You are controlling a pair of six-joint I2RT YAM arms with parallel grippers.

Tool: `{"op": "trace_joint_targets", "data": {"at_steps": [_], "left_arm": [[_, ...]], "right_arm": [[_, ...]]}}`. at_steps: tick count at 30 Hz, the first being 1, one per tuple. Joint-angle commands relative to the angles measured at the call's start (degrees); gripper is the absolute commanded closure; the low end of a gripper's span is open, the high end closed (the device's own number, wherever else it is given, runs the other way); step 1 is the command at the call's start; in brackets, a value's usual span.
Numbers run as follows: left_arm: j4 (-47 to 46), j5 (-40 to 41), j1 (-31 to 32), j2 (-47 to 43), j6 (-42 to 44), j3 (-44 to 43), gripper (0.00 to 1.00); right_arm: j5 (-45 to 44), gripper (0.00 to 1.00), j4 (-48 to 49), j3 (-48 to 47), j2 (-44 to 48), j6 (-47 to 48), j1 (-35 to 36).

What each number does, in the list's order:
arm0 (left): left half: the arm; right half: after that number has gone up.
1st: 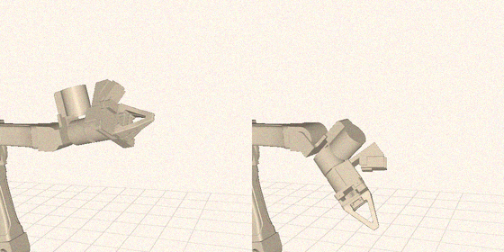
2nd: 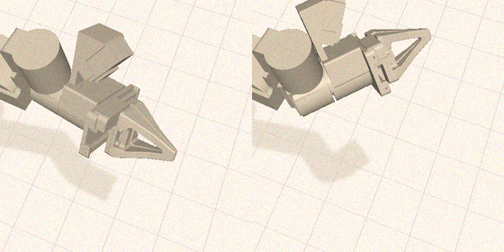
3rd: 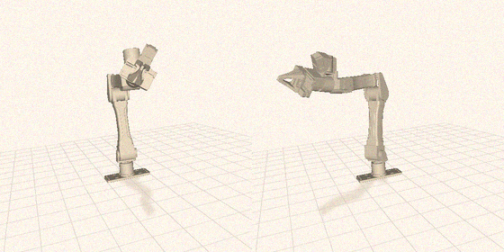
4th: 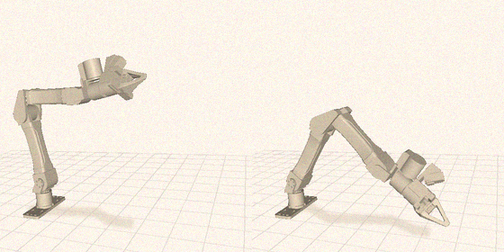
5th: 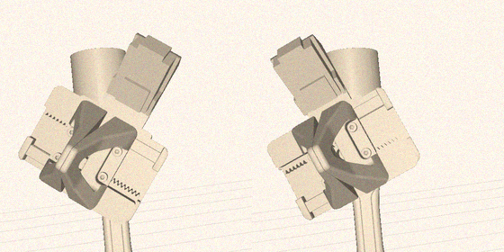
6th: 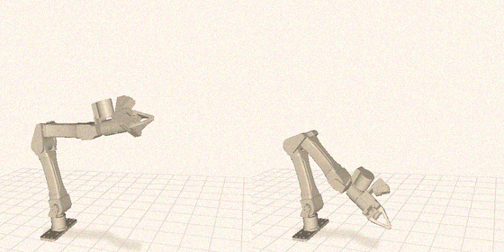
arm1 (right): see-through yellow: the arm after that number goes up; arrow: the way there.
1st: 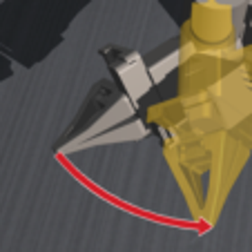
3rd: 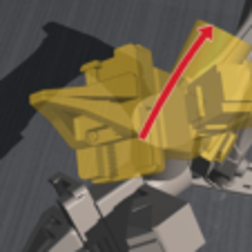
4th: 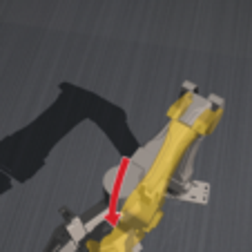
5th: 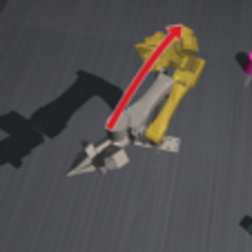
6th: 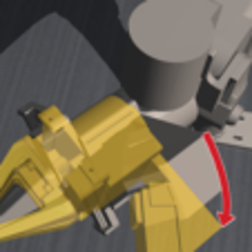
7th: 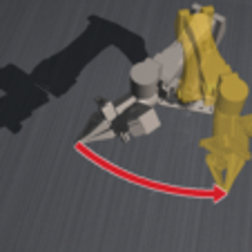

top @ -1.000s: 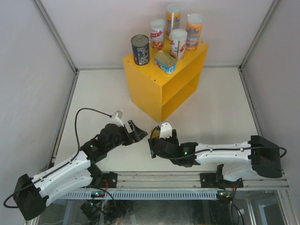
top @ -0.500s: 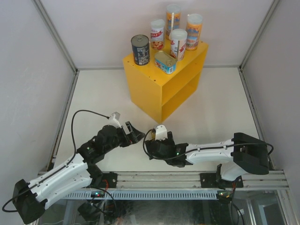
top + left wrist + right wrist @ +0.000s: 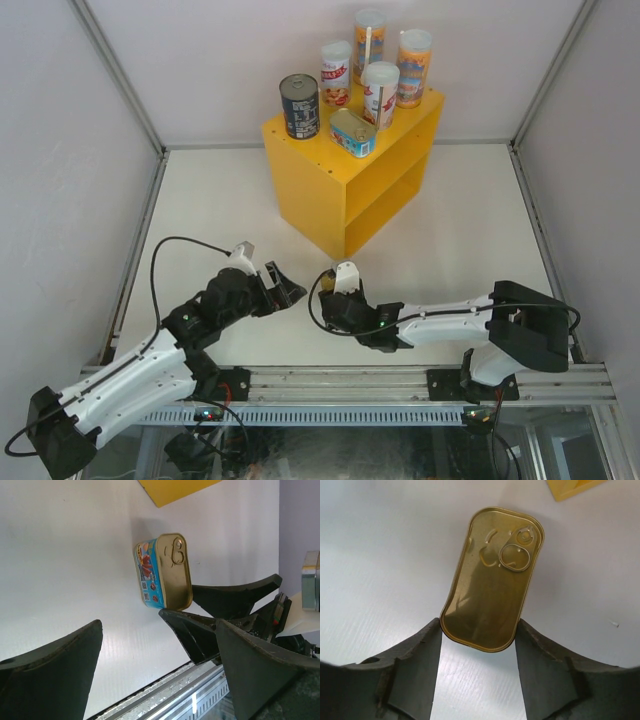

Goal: Place and organize the canned foods onto the counter

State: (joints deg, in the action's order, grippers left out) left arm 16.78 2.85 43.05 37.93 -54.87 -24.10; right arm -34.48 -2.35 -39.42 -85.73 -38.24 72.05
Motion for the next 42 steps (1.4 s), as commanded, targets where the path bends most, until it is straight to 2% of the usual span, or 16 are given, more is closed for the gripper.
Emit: {"op": "trace_joint_targets", "data": {"at_steps": [1, 7, 14, 20, 31, 42], "left_arm": [[-1.6, 0.8, -0.6, 0.6, 0.8, -0.2, 0.02], [-3.2, 1.3, -0.8, 0.7, 0.3, 0.1, 0.02], [-6.4, 1.4, -1.2, 0.7, -0.7, 1.6, 0.02], [-9.4, 1.0, -1.6, 1.8, -1.2, 2.4, 0.02], [-13.9, -0.2, -1.7, 5.6, -1.8, 2.8, 0.02], [-14.3, 0.0, -1.8, 5.2, -2.2, 3.7, 0.02]], "right_arm": [[3.1, 0.53, 4.6, 1.5, 0.5, 3.4, -1.9], [5.6, 0.61, 5.9, 3.1, 5.5, 9.7, -2.2], [8.2, 0.69, 1.7, 2.9, 14.1, 13.7, -2.8], [10.9, 0.7, -3.5, 2.3, 19.9, 15.5, -3.3], [11.8, 0.71, -6.8, 2.1, 23.1, 14.5, -2.9], [13.2, 0.71, -12.4, -7.2, 26.7, 15.9, -1.8]]}}
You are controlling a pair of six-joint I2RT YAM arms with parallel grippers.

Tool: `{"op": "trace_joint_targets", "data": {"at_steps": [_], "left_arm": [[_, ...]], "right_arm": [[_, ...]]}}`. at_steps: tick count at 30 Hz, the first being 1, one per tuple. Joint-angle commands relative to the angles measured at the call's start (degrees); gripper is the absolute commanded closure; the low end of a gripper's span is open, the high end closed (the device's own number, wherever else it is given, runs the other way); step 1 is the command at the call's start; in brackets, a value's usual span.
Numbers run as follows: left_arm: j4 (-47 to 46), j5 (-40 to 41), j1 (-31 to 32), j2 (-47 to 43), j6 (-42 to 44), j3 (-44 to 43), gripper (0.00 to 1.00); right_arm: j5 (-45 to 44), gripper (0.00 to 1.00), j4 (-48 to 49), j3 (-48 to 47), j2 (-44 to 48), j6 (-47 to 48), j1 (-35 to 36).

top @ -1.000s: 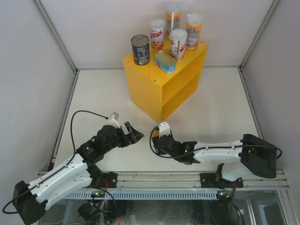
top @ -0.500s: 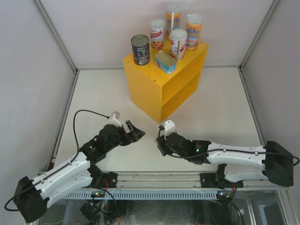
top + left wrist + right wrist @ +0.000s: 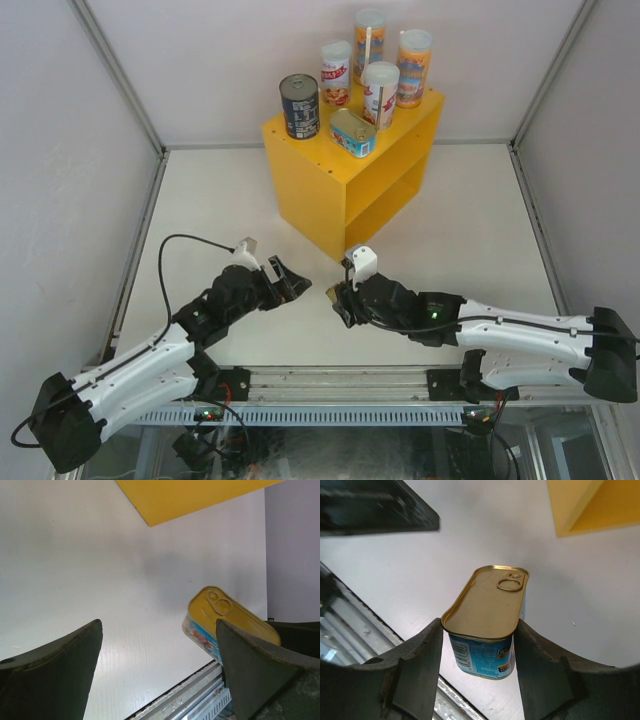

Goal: Place and organize the canned foods onto the counter

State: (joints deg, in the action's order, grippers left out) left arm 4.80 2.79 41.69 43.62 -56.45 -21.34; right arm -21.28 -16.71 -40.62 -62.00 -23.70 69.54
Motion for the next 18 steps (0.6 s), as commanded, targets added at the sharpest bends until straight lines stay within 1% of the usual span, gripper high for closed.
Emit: {"op": "trace_joint_targets", "data": {"at_steps": [1, 9, 18], "left_arm": [[-2.2, 0.1, -0.5, -0.6, -0.6, 1.0, 0.02], [-1.8, -0.1, -1.0, -0.9, -0.5, 0.9, 0.02], [-1.7, -0.7, -1.6, -0.2, 0.0, -0.2, 0.02]], "right_arm": [[0.1, 0.71, 1.6, -6.7, 3.2, 1.5, 0.8], [1.2, 0.71, -1.2, -12.9, 5.9, 1.8, 1.2], [1.7, 0.71, -3.8, -21.6, 6.6, 4.7, 1.1]]}}
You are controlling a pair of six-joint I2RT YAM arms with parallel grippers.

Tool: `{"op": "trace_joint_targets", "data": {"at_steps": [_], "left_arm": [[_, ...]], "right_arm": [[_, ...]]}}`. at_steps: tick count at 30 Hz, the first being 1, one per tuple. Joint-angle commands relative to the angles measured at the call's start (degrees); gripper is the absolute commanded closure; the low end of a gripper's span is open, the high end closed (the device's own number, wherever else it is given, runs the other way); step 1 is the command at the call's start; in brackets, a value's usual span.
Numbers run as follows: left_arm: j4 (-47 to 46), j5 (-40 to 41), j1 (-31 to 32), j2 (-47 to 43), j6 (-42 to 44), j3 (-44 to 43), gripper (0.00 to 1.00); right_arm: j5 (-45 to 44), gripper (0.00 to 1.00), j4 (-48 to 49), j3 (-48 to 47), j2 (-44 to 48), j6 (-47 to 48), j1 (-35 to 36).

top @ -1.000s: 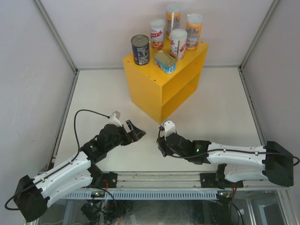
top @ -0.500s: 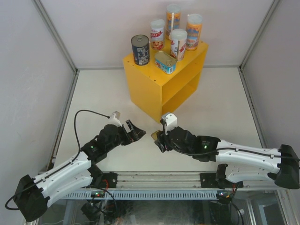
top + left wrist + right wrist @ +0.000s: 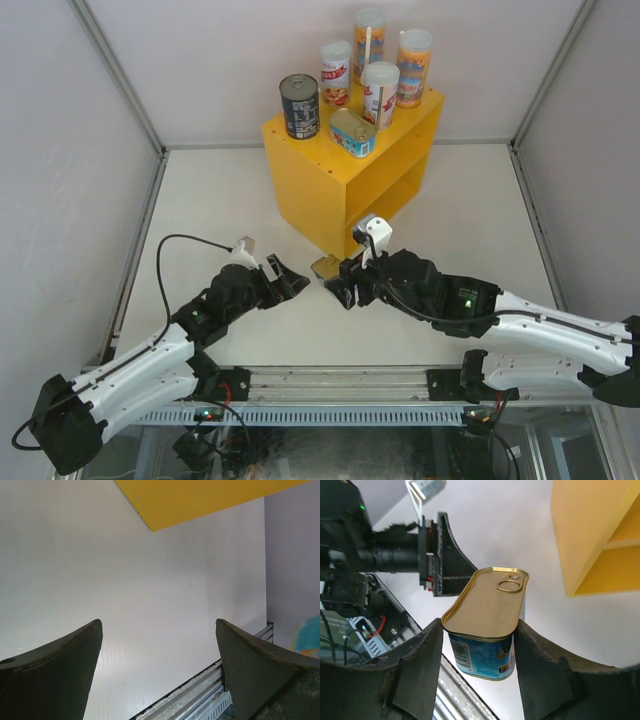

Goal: Place and organize the canned foods onto the counter

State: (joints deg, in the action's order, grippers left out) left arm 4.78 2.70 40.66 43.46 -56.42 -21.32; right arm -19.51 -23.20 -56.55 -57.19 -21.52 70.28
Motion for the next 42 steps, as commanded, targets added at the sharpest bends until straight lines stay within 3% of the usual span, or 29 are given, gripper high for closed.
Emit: {"op": "trace_joint_targets", "data": {"at_steps": [1, 15, 27, 34, 42], "left_arm": [[-1.7, -0.8, -0.6, 0.1, 0.1, -0.5, 0.02], [-1.0, -3.2, -0.5, 1.1, 5.8, -9.1, 0.05], [-0.2, -7.0, -0.5, 6.2, 9.2, -22.9, 0.06], [-6.9, -10.8, -0.5, 11.8, 6.0, -30.6, 0.06], [-9.0, -9.4, -0.5, 12.9, 5.3, -32.5, 0.05]], "right_arm": [[-0.1, 0.71, 2.6, -6.8, 1.7, 2.9, 0.4], [5.1, 0.71, 1.1, -22.4, -3.5, 8.7, -5.2], [13.0, 0.71, 1.2, -33.3, -11.0, 10.4, -13.9], [14.6, 0.72, 2.7, -33.9, -13.0, 10.3, -15.3], [16.5, 0.72, 3.8, -37.7, -14.5, 10.8, -18.5]]}}
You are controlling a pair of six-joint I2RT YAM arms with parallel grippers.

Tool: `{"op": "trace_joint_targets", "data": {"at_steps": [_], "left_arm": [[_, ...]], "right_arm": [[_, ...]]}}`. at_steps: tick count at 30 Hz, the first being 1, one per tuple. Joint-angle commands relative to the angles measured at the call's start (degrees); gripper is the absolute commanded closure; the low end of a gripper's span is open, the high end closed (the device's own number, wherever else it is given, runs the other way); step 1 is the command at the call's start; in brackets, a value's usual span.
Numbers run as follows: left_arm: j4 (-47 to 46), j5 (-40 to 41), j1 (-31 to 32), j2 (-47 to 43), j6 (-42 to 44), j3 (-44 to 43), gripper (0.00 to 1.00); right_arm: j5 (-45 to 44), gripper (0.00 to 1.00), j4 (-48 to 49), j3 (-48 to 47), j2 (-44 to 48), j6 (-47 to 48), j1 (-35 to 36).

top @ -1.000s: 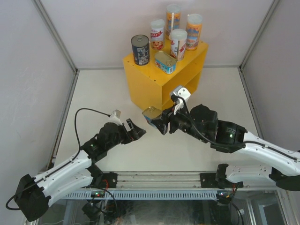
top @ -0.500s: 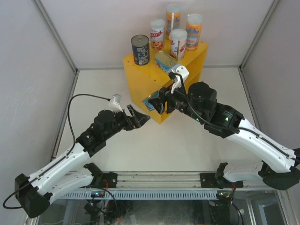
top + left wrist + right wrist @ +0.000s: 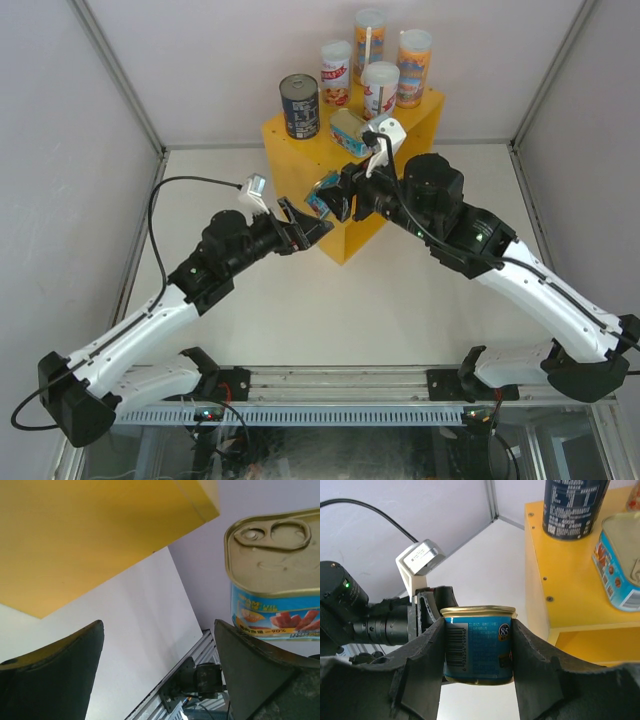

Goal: Place and organize the canned foods onto the counter

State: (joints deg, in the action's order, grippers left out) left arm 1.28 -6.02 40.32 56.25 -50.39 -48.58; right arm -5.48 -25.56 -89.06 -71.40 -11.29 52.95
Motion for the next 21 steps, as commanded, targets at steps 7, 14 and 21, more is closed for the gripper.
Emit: {"op": "trace_joint_targets", "data": {"at_steps": [7, 14, 21], "left_arm": [[-5.5, 0.7, -0.4, 1.9, -0.8, -9.4, 0.05], [-5.3, 0.5, -1.1, 3.4, -0.9, -10.8, 0.05], [-3.3, -0.2, -2.5, 3.9, -0.4, -10.9, 0.05]], "right_arm": [[4.0, 0.72, 8.5, -6.9, -1.5, 0.9, -3.2], [6.7, 0.72, 13.1, -7.9, -3.3, 2.0, -7.4], [10.8, 0.72, 18.3, -8.2, -5.4, 1.6, -13.0]]}}
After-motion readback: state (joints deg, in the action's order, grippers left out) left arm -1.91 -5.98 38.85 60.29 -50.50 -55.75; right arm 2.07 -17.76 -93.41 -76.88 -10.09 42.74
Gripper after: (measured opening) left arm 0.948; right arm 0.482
